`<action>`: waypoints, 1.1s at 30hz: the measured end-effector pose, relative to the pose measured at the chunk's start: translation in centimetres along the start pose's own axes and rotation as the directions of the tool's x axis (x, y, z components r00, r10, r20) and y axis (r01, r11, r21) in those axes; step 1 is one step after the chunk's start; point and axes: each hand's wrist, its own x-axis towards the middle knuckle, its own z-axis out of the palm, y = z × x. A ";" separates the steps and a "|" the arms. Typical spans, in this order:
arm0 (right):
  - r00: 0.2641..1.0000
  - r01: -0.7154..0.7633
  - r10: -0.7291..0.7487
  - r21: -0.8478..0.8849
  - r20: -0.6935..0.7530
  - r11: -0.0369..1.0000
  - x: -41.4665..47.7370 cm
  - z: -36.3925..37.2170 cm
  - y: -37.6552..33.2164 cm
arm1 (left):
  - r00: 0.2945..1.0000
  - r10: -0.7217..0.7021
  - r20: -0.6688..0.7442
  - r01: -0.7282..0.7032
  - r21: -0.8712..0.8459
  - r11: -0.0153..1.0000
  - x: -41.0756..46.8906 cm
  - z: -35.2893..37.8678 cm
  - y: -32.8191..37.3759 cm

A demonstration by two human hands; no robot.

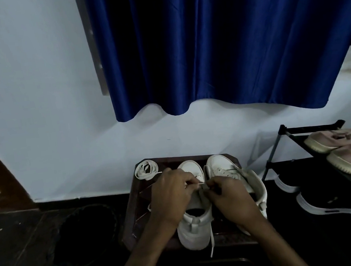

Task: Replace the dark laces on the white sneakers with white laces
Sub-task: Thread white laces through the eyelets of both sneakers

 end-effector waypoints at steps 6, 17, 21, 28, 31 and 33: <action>0.992 -0.113 0.097 0.223 0.081 0.968 0.3 -0.3 0.9 | 0.990 0.115 0.082 -0.131 0.227 0.965 0.6 0.4 1.2; 0.992 -0.117 0.102 0.237 0.073 0.964 0.3 -0.3 0.8 | 0.979 0.100 0.180 -0.177 0.483 0.858 0.9 1.0 3.2; 0.997 -0.074 0.069 0.162 0.037 0.984 0.2 -0.4 0.5 | 0.981 0.146 0.128 -0.192 0.529 0.827 0.7 0.7 4.1; 0.999 0.013 -0.014 -0.014 -0.050 1.000 0.0 0.1 -0.5 | 0.944 0.206 0.256 -0.321 0.590 0.741 1.2 1.1 2.9; 0.999 0.030 -0.032 -0.059 -0.037 0.998 0.1 0.3 -0.5 | 0.961 0.223 0.163 -0.276 0.553 0.786 1.4 1.1 1.2; 1.000 0.000 0.000 -0.056 0.006 0.998 0.4 0.0 -0.2 | 0.973 0.191 0.126 -0.229 0.495 0.838 1.5 1.2 0.6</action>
